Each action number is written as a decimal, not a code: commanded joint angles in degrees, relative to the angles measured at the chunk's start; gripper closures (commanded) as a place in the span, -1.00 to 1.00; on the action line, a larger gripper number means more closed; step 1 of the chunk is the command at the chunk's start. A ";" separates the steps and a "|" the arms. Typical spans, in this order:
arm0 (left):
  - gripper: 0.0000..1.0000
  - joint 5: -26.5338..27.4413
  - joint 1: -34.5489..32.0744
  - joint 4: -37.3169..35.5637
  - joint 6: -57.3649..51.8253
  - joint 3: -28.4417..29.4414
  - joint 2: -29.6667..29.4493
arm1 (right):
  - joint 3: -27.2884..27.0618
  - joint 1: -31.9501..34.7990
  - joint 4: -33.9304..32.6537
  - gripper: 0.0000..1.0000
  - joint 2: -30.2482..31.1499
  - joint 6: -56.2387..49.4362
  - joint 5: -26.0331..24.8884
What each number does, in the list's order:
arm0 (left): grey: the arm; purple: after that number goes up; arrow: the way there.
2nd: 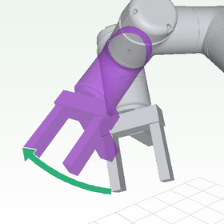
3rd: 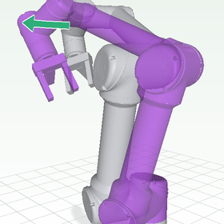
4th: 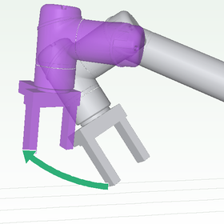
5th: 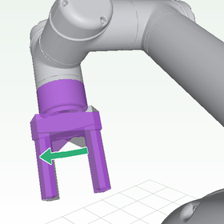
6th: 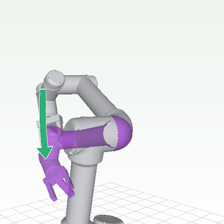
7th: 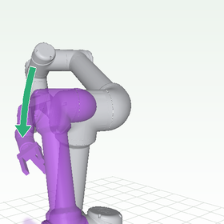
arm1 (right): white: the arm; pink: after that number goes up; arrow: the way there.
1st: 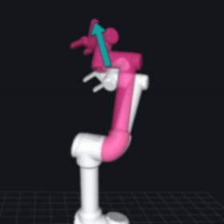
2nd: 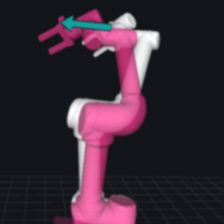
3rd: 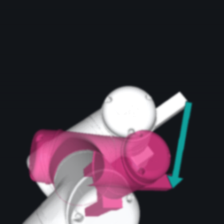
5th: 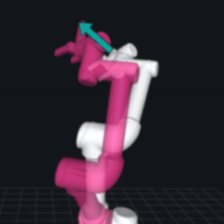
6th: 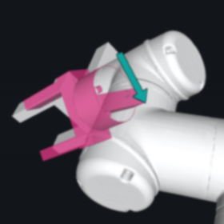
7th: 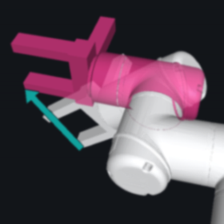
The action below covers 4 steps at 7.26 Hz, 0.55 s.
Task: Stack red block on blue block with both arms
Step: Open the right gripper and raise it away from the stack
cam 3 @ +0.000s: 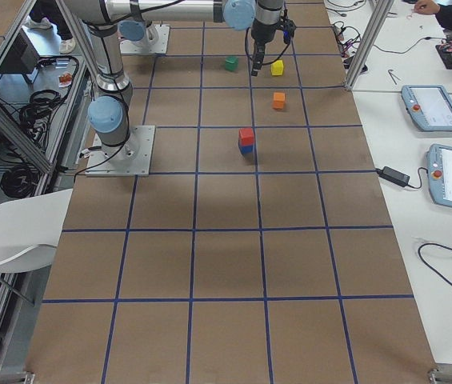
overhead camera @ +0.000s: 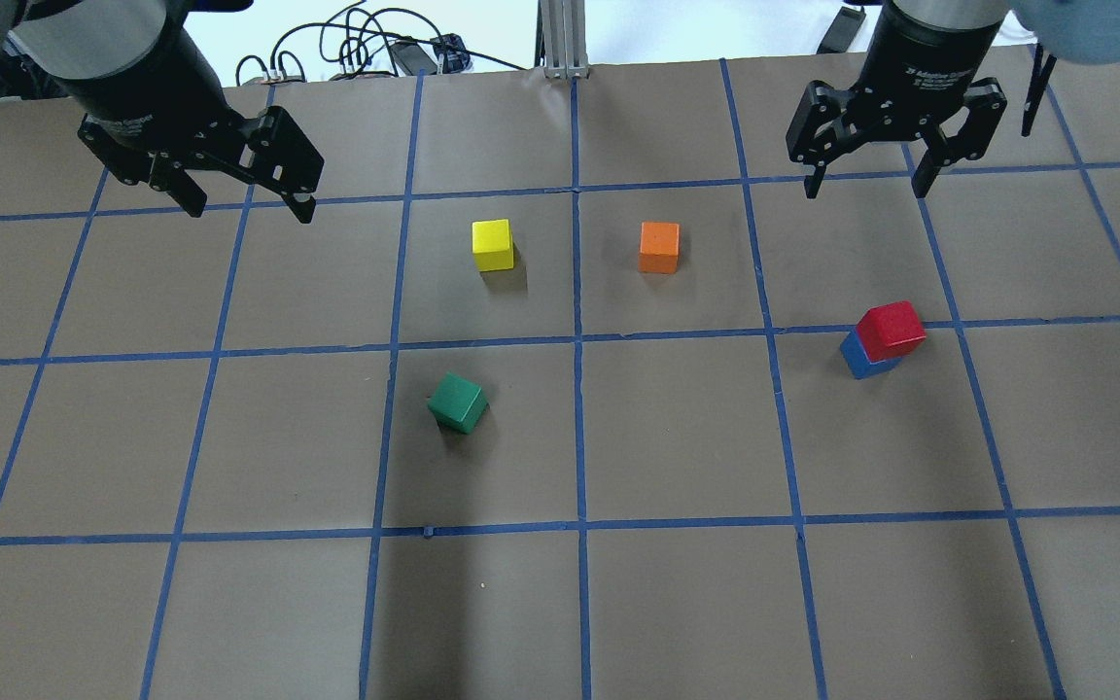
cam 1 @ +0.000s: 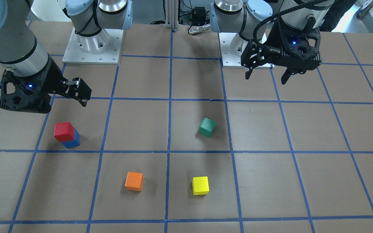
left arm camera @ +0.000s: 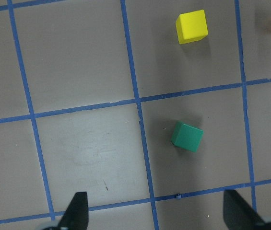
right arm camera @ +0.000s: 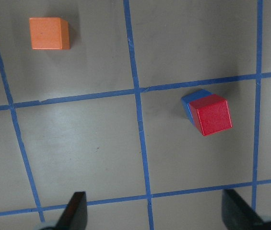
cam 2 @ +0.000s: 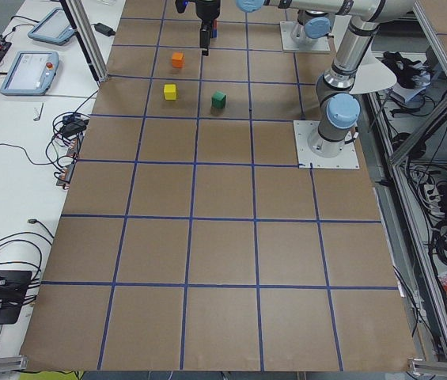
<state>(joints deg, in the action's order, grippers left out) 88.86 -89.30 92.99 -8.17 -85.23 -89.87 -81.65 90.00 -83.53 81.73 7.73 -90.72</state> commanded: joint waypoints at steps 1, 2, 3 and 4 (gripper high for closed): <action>-1.00 0.00 0.00 0.00 0.00 -0.11 0.04 | -4.27 0.70 0.12 -1.00 3.67 1.68 0.89; -1.00 0.00 0.00 0.00 0.00 -0.02 0.04 | -8.13 0.70 -0.66 -1.00 6.13 1.76 0.73; -1.00 0.00 0.00 0.00 0.00 -0.02 0.13 | -9.91 0.70 -0.93 -1.00 7.55 1.67 0.81; -1.00 0.00 0.00 0.00 0.00 -0.02 0.13 | -9.76 0.61 -1.54 -1.00 7.56 1.50 0.46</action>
<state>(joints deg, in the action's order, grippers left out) 88.86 -89.30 92.99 -8.17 -85.27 -89.76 -90.32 90.66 -84.40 88.41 9.39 -90.02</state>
